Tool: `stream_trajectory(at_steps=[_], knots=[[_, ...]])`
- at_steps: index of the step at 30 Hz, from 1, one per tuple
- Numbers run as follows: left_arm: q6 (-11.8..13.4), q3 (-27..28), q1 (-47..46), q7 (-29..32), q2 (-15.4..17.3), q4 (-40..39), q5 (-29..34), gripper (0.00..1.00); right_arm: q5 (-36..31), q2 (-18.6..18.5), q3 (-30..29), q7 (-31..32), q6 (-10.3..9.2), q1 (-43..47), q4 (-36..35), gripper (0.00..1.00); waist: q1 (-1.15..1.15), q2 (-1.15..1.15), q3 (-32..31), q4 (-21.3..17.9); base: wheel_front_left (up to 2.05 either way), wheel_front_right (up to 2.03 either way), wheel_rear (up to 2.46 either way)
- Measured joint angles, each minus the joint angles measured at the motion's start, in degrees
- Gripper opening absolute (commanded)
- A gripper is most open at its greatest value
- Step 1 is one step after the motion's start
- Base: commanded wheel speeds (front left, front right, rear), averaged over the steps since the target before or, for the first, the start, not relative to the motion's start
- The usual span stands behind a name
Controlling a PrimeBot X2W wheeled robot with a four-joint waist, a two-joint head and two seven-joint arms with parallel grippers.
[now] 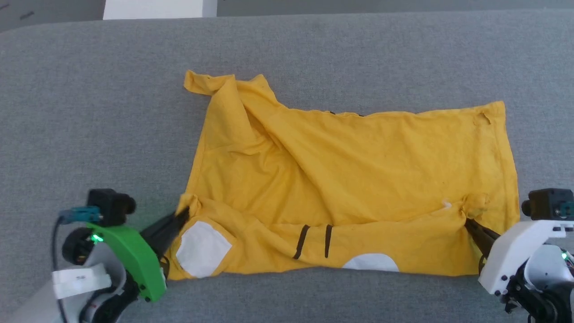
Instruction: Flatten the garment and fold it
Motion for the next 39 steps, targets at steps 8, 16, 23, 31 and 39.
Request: stream_trajectory(at_steps=[8, 16, 23, 31, 39], knots=[[-0.45, -4.22, -4.29, 3.57, -1.64, 4.90, -1.46, 0.00, -1.86, 0.02, 0.64, 2.45, 0.02, -3.15, 3.70, 0.00, 0.00, 0.00, -0.09, -0.27, 0.00, 0.00, 0.00], [-0.62, -5.55, -5.20, 1.19, -2.87, 7.19, -4.11, 0.33, -1.99, 0.38, 0.20, 2.33, 0.04, -4.25, 6.24, 0.28, 0.00, 0.00, -0.69, 0.31, 0.00, 0.00, 0.00], [-0.62, -3.43, -3.46, -6.26, -2.01, 4.23, -6.89, 1.00, -0.87, 2.13, -1.62, 0.59, 0.03, -2.52, 0.44, 1.00, 0.00, 0.00, -2.44, 0.92, 0.00, 0.00, 0.00], [6.66, 7.73, 5.97, -16.85, 1.13, -5.82, -6.67, 1.00, -1.62, 2.85, -6.38, -7.51, 0.00, 6.04, -15.94, 1.00, 0.00, 0.00, -3.43, 1.66, 0.00, 0.00, 0.00], [11.87, 36.15, 18.12, -17.27, -16.62, -19.33, 16.06, 1.00, -12.00, 3.05, -6.57, -33.46, 0.00, 9.73, -19.04, 1.00, 0.00, 0.00, -3.22, 2.13, 0.00, 0.00, 0.00]])
